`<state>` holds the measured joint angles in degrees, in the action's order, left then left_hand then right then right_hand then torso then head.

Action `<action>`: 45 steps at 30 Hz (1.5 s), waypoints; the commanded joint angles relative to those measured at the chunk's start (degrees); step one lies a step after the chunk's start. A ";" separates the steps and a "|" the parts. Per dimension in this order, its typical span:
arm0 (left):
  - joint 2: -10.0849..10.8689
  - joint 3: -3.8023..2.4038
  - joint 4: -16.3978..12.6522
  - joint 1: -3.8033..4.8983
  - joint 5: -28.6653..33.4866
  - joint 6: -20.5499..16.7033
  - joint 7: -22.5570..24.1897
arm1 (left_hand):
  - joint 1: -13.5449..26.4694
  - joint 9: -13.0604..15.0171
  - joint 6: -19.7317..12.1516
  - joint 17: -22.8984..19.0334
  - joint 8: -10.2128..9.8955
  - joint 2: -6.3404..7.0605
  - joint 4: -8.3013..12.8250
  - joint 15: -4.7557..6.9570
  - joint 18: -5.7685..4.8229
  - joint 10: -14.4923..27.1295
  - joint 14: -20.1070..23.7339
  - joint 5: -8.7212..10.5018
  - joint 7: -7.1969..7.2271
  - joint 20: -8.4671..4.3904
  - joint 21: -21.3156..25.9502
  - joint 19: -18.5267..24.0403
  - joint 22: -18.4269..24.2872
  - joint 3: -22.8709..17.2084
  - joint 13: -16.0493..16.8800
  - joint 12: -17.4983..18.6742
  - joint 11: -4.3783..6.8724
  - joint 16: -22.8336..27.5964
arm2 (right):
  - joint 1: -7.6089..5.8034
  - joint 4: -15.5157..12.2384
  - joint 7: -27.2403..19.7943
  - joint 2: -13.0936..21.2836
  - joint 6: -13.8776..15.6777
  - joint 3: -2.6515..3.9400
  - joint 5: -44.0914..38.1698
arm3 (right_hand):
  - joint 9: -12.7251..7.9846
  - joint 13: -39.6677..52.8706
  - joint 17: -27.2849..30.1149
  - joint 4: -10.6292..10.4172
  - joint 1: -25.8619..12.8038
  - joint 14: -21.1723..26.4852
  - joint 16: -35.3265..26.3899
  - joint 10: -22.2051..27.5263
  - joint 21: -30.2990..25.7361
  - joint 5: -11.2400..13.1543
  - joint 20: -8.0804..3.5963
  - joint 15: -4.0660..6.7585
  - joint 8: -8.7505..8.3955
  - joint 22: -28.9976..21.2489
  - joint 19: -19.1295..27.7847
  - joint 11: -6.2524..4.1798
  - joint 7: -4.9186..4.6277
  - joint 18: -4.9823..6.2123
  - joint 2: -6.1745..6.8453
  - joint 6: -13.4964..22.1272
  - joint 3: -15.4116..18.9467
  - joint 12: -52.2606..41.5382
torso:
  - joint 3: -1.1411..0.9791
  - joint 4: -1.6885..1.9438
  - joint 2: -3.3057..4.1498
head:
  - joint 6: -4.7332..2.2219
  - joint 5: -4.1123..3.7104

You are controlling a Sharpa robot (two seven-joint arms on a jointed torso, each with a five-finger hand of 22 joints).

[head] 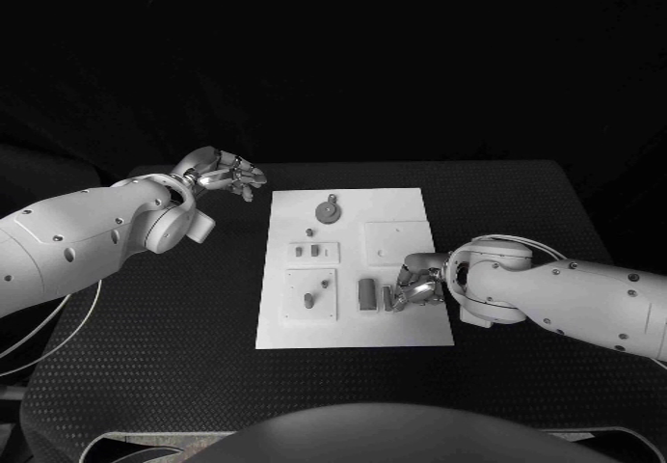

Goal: Assemble the parts on the task board

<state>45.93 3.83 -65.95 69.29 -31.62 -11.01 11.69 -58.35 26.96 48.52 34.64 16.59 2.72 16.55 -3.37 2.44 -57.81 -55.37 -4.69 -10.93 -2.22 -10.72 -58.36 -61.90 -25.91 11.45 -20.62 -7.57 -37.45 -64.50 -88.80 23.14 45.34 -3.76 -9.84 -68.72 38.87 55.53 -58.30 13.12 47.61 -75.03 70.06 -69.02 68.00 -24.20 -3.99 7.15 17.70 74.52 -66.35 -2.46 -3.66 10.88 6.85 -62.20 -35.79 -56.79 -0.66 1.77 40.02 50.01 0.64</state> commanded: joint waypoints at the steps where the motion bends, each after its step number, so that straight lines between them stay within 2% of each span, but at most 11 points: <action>1: -0.16 -0.03 -0.05 0.07 0.27 0.83 0.25 | 0.53 -0.06 -0.11 0.09 0.18 0.00 -0.13 0.03 1.09 0.32 -0.28 -0.32 0.35 -0.14 0.02 -0.34 -0.09 -0.23 0.09 -0.40 0.05 0.39 | 0.12 -0.23 0.15 -0.14 -1.39 -0.02 0.56 | 0.07 -0.07 0.00 -0.29 -0.33 -0.16 0.21 -0.37 0.27 0.12 0.26 0.32 0.40 0.09 -0.30 -0.08 -0.03 4.12 -0.53 -0.45 0.31 -0.27 | 0.03 -0.06 0.01 | -0.01 0.02; 6: -0.19 -0.03 0.02 0.07 0.27 0.83 0.26 | 0.53 -0.07 -0.11 0.10 0.18 -0.01 -0.13 0.03 1.09 0.32 -0.27 -0.32 0.35 -0.14 0.02 -0.33 -0.09 -0.23 0.09 -0.40 0.05 0.40 | 0.12 -0.45 -0.10 0.13 -1.83 -0.02 1.45 | 0.17 -0.08 -0.01 -0.80 -0.84 -0.15 0.26 -0.42 0.31 0.09 0.27 0.36 0.40 0.16 -0.27 -0.17 0.06 4.12 0.65 -0.54 0.47 -0.24 | 0.00 -0.06 0.00 | -0.01 -0.02; 15: -0.14 -0.03 0.02 0.07 0.27 0.88 0.30 | 0.53 -0.07 -0.11 0.13 0.20 -0.02 -0.12 0.03 1.09 0.33 -0.28 -0.32 0.35 -0.15 0.03 -0.33 -0.10 -0.25 0.10 -0.41 0.05 0.42 | 0.12 -1.14 -0.39 0.83 -2.72 -0.02 1.68 | 0.32 -0.07 0.01 -1.84 -0.89 -0.14 0.29 -0.43 0.30 0.10 0.20 0.43 0.36 0.19 -0.32 -0.23 0.11 4.12 2.69 -0.60 0.19 -0.18 | 0.10 0.00 0.03 | -0.01 -0.04; 19: -0.09 -0.03 0.03 0.07 0.27 0.85 0.27 | 0.52 -0.08 -0.11 0.14 0.20 -0.01 -0.10 0.03 1.09 0.34 -0.28 -0.32 0.35 -0.15 0.04 -0.32 -0.11 -0.25 0.10 -0.41 0.05 0.43 | 0.12 -1.30 -0.49 0.72 -2.62 -0.02 1.93 | 0.38 -0.06 0.05 -2.52 -0.89 -0.12 0.25 -0.39 0.25 0.12 0.17 0.46 0.29 0.17 -0.35 -0.21 0.09 4.12 3.59 -0.55 0.05 -0.14 | 0.10 -0.02 0.02 | -0.01 0.02; 23: -0.05 -0.03 0.00 0.07 0.26 0.89 0.25 | 0.51 -0.08 -0.11 0.15 0.21 0.00 -0.09 0.03 1.10 0.34 -0.28 -0.32 0.35 -0.15 0.04 -0.32 -0.11 -0.25 0.10 -0.42 0.05 0.44 | 0.12 -1.15 -0.07 0.52 -1.80 -0.02 1.67 | 0.43 -0.06 0.07 -3.07 -0.96 -0.11 0.24 -0.37 0.22 0.13 0.15 0.49 0.26 0.15 -0.37 -0.20 0.08 4.12 3.95 -0.53 -0.01 -0.11 | 0.10 0.02 0.02 | -0.01 -0.04; 27: -0.05 -0.03 -0.03 0.07 0.26 0.86 0.29 | 0.51 -0.08 -0.11 0.16 0.21 0.01 -0.08 0.03 1.10 0.35 -0.28 -0.32 0.35 -0.15 0.05 -0.32 -0.12 -0.26 0.11 -0.42 0.05 0.45 | 0.12 -0.89 0.24 0.33 -1.83 -0.02 0.74 | 0.47 -0.04 0.07 -3.47 -0.99 -0.12 0.25 -0.37 0.21 0.13 0.12 0.52 0.25 0.14 -0.41 -0.21 0.09 4.12 3.83 -0.54 -0.08 -0.11 | 0.12 -0.01 0.02 | -0.01 0.00; 34: 0.00 -0.03 -0.05 0.07 0.26 0.88 0.26 | 0.51 -0.09 -0.11 0.19 0.22 0.00 -0.09 0.03 1.09 0.36 -0.28 -0.32 0.36 -0.14 0.05 -0.32 -0.13 -0.26 0.12 -0.43 0.05 0.46 | 0.12 -0.49 0.34 0.07 -1.83 -0.02 0.15 | 0.56 0.01 0.04 -3.51 -0.60 -0.13 0.31 -0.36 0.27 0.16 0.03 0.58 0.25 0.19 -0.44 -0.24 0.11 4.12 2.89 -0.55 -0.10 -0.14 | 0.10 0.00 0.01 | -0.01 0.03; 45: 0.06 -0.03 -0.13 0.07 0.23 0.82 0.32 | 0.53 -0.10 -0.11 0.22 0.23 -0.01 -0.10 0.03 1.09 0.36 -0.29 -0.32 0.35 -0.14 0.06 -0.33 -0.14 -0.26 0.13 -0.45 0.05 0.48 | 0.12 -0.03 0.69 -0.16 -0.12 -0.02 0.09 | 0.74 0.12 -0.03 -3.38 -0.93 -0.10 0.47 -0.38 0.38 0.15 0.01 0.59 0.23 0.36 -0.33 -0.27 0.14 4.12 0.75 -0.63 0.51 -0.21 | 0.08 -0.03 0.02 | -0.01 0.08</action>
<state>46.04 3.83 -65.93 69.29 -31.62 -10.82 11.61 -58.35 26.91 48.52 34.77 16.59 2.72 16.55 -3.37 2.63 -57.82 -55.37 -4.69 -10.93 -2.22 -10.72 -58.36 -61.99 -25.91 11.48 -20.84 -7.57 -37.27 -64.43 -88.86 23.61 45.26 -4.76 -9.86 -68.04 39.57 55.59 -58.30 9.74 46.46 -75.25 70.28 -69.22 68.00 -24.19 -3.97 7.33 17.98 74.81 -66.34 -2.66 -3.37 11.08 8.12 -62.39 -35.55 -56.79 -0.58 1.76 40.05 50.01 0.75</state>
